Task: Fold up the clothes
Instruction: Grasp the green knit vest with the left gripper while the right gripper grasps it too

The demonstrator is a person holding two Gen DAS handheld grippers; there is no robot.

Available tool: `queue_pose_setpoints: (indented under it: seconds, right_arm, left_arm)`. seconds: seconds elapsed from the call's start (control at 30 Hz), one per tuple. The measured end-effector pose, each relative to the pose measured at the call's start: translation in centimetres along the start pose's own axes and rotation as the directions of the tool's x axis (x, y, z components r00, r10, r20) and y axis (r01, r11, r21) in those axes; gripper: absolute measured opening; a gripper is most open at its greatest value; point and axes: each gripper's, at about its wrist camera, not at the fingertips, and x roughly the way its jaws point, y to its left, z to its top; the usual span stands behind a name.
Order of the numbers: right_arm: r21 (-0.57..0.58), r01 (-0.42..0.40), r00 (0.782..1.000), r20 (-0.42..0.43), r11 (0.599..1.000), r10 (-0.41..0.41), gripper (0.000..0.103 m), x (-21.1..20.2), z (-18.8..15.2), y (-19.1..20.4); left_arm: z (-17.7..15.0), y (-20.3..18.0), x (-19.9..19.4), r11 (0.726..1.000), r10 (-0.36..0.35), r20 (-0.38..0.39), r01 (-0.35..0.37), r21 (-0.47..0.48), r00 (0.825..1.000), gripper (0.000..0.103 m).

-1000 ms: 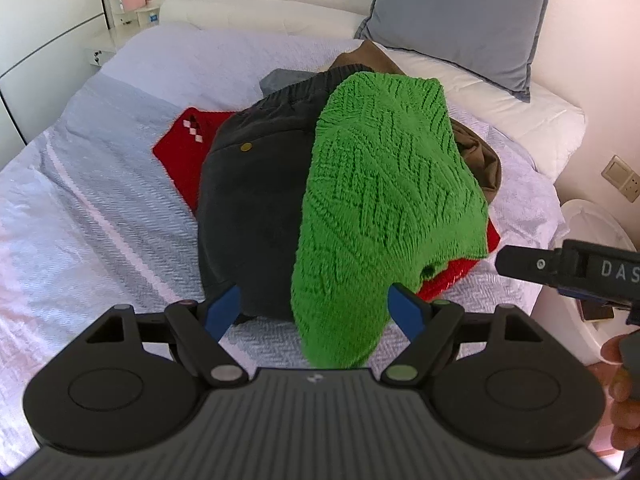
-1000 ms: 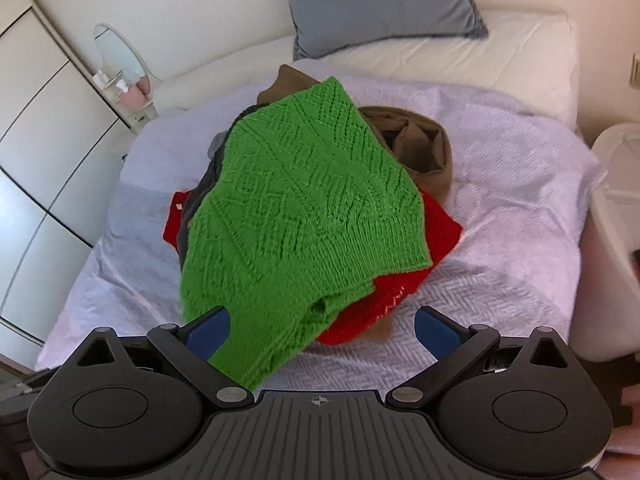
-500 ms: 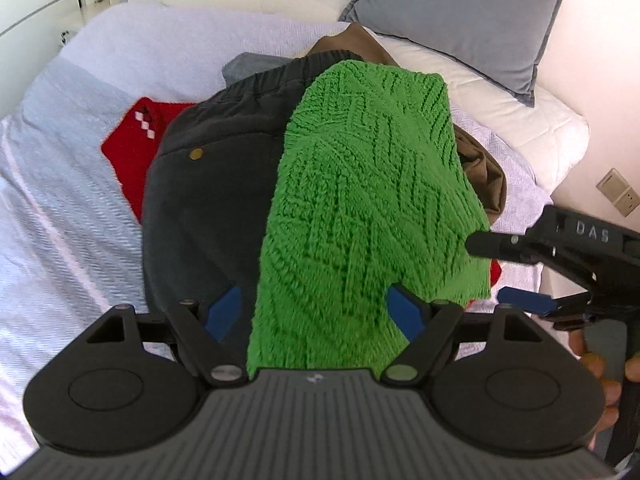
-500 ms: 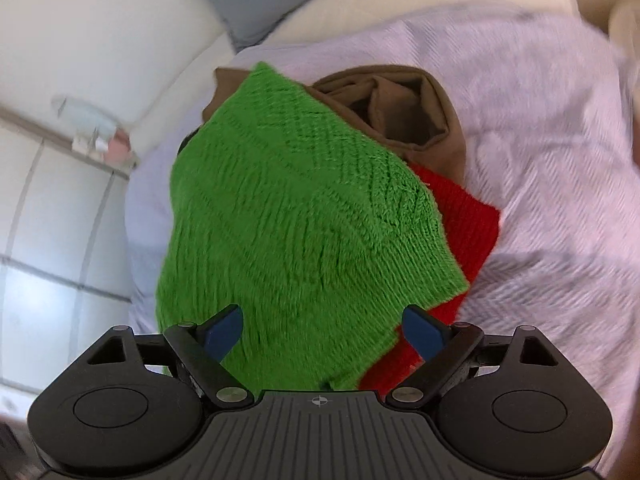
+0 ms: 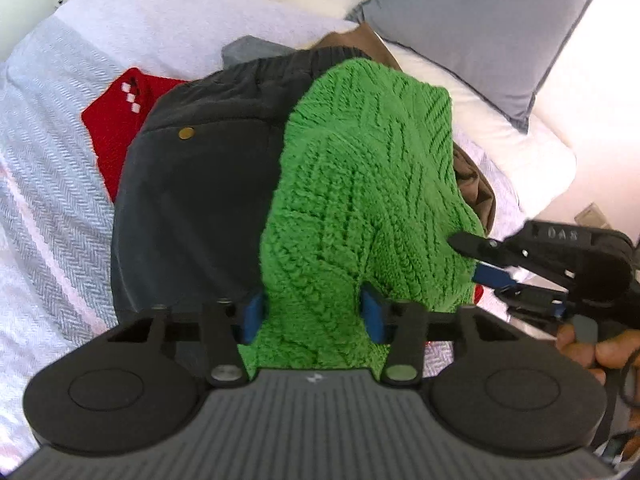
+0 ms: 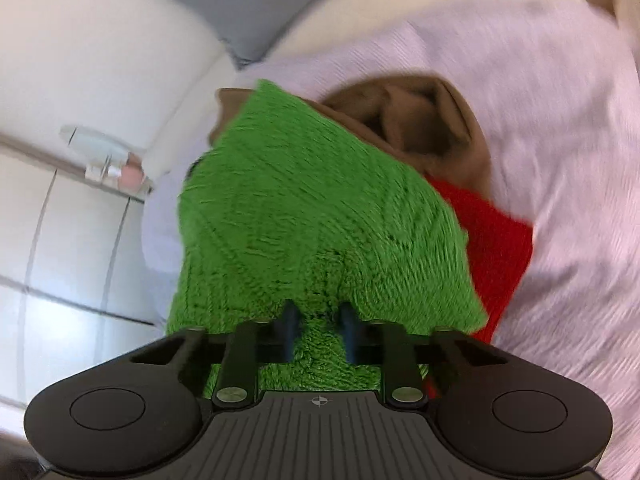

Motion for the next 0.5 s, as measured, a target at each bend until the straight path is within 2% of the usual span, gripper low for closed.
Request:
queue_pose_setpoints:
  seconds: [0.07, 0.23, 0.37, 0.5]
  right_arm:
    - [-0.067, -0.015, 0.999, 0.034, 0.998, 0.018, 0.007, -1.1, -0.5, 1.2]
    - [-0.23, -0.123, 0.981, 0.122, 0.965, 0.154, 0.006, -4.9, -1.4, 5.4]
    - [-0.345, -0.228, 0.944, 0.152, 0.911, 0.294, 0.005, -8.2, -2.3, 9.6]
    - [-0.437, -0.325, 0.902, 0.122, 0.839, 0.413, 0.005, -11.0, -4.6, 13.8]
  left_arm:
    - [-0.1, 0.3, -0.8, 1.0, -0.013, 0.025, 0.014, -0.014, 1.0, 0.032]
    - [-0.3, 0.1, -3.8, 0.999, -0.047, 0.102, 0.049, -0.014, 0.994, 0.025]
    - [-0.9, 0.0, -7.3, 0.994, -0.105, 0.167, 0.11, -0.022, 0.98, 0.021]
    - [-2.3, 0.4, -11.7, 0.99, -0.126, 0.239, 0.136, -0.026, 0.963, 0.019]
